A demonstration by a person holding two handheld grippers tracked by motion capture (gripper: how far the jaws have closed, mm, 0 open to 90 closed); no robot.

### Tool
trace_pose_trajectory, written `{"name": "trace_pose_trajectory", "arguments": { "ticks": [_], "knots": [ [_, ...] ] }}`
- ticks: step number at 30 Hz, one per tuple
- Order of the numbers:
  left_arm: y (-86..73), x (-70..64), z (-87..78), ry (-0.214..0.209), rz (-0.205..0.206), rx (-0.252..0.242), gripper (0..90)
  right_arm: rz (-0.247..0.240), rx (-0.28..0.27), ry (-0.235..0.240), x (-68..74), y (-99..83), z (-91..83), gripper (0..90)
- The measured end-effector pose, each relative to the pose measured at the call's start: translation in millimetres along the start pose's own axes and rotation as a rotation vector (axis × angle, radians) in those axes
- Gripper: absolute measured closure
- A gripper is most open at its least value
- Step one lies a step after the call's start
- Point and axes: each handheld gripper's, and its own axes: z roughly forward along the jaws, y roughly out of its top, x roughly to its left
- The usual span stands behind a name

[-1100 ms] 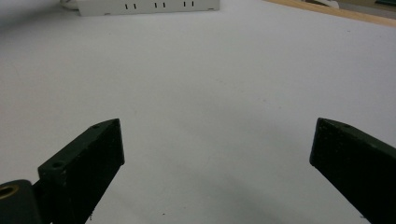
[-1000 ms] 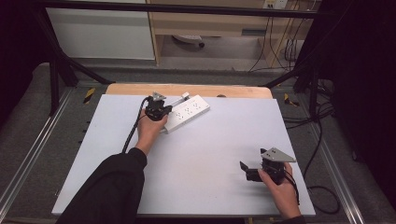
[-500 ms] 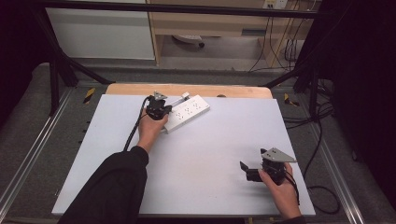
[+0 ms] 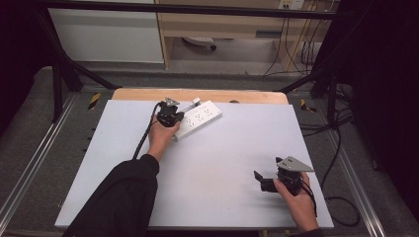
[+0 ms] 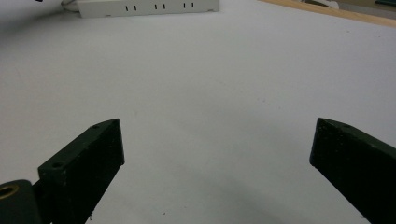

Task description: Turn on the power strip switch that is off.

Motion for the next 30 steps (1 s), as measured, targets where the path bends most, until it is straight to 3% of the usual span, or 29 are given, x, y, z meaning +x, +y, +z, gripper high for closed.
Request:
{"name": "trace_pose_trajectory", "arguments": {
  "ticks": [17,30],
  "knots": [
    [-0.3,0.5,0.9,-0.009,-0.013,-0.001,90.0,-0.004,0.008,0.003,0.2,-0.4,0.7,3.4],
    [-0.2,1.4,1.8,-0.006,0.004,0.002,90.0,-0.007,0.012,0.003,0.2,-0.6,1.2,3.5]
  ]
}}
